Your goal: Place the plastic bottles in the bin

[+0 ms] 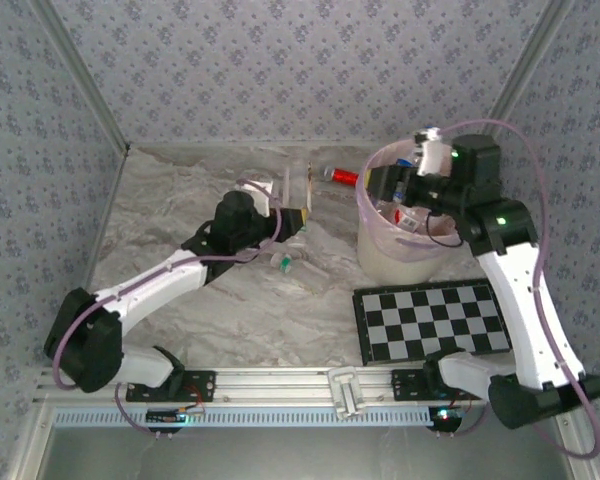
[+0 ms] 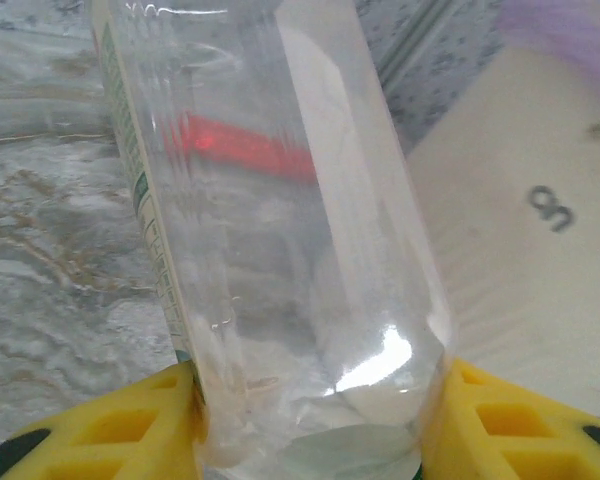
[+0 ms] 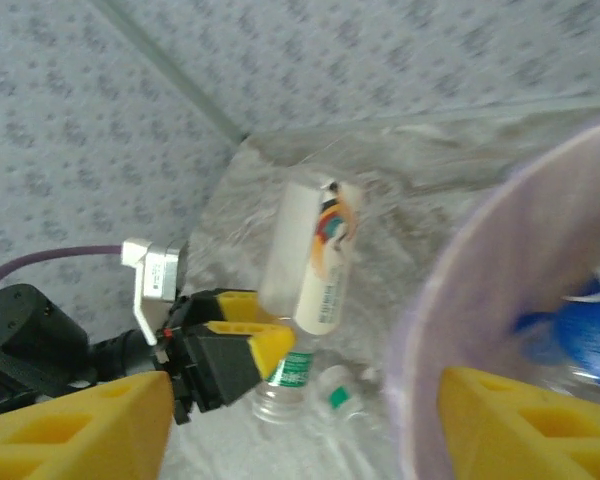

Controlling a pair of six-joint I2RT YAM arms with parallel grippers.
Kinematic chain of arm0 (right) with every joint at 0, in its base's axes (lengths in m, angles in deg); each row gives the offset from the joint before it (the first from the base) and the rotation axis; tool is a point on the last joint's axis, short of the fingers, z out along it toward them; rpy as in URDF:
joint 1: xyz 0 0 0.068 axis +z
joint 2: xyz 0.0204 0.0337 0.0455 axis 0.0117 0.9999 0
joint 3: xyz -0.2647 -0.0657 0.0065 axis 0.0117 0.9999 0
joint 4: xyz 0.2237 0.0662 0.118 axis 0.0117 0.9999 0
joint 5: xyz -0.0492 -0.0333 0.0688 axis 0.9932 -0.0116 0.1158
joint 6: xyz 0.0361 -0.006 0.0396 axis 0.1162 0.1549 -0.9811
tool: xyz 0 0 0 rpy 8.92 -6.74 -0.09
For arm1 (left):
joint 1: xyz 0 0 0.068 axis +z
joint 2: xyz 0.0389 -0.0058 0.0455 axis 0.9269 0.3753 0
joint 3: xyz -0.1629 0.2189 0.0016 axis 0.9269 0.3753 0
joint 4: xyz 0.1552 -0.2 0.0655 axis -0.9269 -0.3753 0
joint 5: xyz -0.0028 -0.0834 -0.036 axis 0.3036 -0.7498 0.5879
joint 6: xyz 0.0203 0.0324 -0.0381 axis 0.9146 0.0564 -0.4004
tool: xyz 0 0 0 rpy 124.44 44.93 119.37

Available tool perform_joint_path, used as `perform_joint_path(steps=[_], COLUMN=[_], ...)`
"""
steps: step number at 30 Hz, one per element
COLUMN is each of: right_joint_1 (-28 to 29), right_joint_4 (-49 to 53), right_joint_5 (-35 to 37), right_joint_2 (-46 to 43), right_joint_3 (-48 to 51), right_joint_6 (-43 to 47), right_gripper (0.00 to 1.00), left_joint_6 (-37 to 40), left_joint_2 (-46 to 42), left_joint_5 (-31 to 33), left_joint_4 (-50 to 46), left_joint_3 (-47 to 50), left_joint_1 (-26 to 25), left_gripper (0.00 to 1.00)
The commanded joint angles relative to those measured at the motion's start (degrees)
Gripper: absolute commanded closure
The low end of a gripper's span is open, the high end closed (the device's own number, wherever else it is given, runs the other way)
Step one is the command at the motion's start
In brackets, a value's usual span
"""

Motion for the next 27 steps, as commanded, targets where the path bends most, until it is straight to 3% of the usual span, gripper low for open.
perform_joint_path(steps=[1, 10, 13, 18, 24, 27], right_joint_1=[5.1, 10.7, 10.7, 10.4, 10.3, 10.2], right_joint_4=[-2.9, -5.7, -8.3, -10.4, -10.1, -10.8], right_joint_5=[0.4, -1.1, -1.9, -4.2, -4.7, -4.8], right_joint_2=[3.5, 14.1, 16.2, 16.9, 17.2, 17.5], right_joint_3=[-2.5, -5.3, -5.7, -5.4, -5.7, -5.7], right_joint_6=[-0.9, -0.1, -0.7, -2.3, -2.7, -3.1], right_gripper=[0.2, 0.05, 0.11, 0.37, 0.35, 0.42], left_joint_6=[-3.9, -0.8, -0.7, -0.7, -1.0, -0.7], left_joint_2=[-4.9, -11.2, -9.9, -7.6, -6.4, -6.5], left_joint_5=[-4.7, -4.9, -6.0, -6.6, -6.5, -6.6], left_joint_4=[10.5, 15.3, 17.4, 18.3, 18.9, 18.3], left_joint_3=[2.3, 4.7, 4.6, 3.9, 3.8, 3.6], left_joint_1=[-0.9, -5.3, -5.7, -6.0, -6.0, -6.0], left_gripper=[0.65, 0.65, 0.65, 0.65, 0.65, 0.65])
